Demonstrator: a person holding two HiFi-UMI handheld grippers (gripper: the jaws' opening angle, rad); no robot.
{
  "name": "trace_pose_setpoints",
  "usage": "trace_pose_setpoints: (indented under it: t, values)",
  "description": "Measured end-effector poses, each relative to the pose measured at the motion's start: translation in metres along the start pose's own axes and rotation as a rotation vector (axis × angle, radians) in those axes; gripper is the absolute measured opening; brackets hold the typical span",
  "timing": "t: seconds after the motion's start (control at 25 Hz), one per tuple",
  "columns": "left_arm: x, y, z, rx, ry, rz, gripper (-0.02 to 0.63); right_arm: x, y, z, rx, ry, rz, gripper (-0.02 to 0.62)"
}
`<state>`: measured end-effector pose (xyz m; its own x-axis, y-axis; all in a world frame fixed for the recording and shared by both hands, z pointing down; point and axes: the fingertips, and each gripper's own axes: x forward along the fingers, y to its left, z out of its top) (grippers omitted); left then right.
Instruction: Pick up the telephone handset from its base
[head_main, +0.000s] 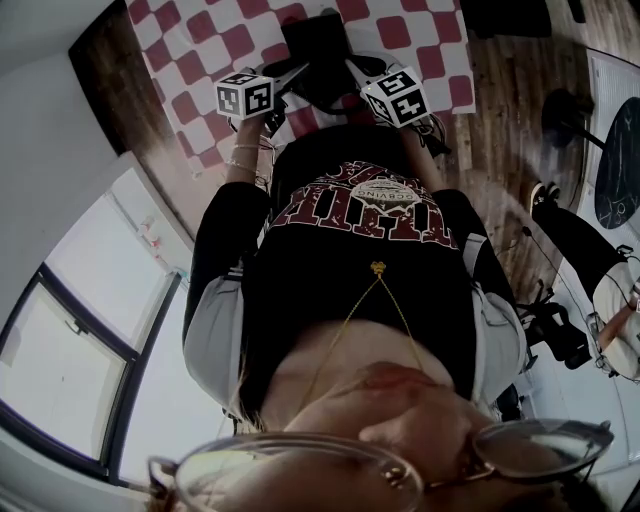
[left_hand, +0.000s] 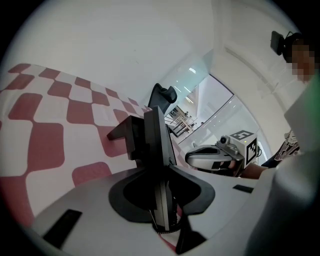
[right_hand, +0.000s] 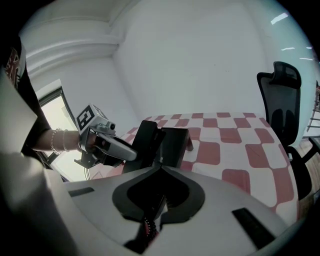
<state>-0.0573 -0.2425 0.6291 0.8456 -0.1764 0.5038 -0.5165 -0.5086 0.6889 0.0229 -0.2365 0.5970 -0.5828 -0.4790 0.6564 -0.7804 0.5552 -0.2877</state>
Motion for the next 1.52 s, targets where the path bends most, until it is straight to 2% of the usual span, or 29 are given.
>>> trace_pose_setpoints:
  t: [0.2, 0.48, 1.08, 1.52]
  values:
    - [-0.001, -0.002, 0.005, -0.054, -0.046, -0.011, 0.081, -0.002, 0.001, 0.0, -0.008, 0.0, 0.012, 0.02]
    - [-0.001, -0.002, 0.006, -0.043, -0.043, 0.017, 0.081, -0.007, 0.001, 0.0, -0.021, -0.003, 0.023, 0.02]
    - [-0.01, -0.015, 0.005, -0.078, -0.088, 0.019, 0.08, -0.009, 0.006, 0.004, -0.056, -0.015, 0.063, 0.02]
    - [-0.014, -0.036, 0.009, -0.088, -0.147, -0.012, 0.08, -0.012, 0.012, 0.005, -0.083, -0.018, 0.086, 0.02]
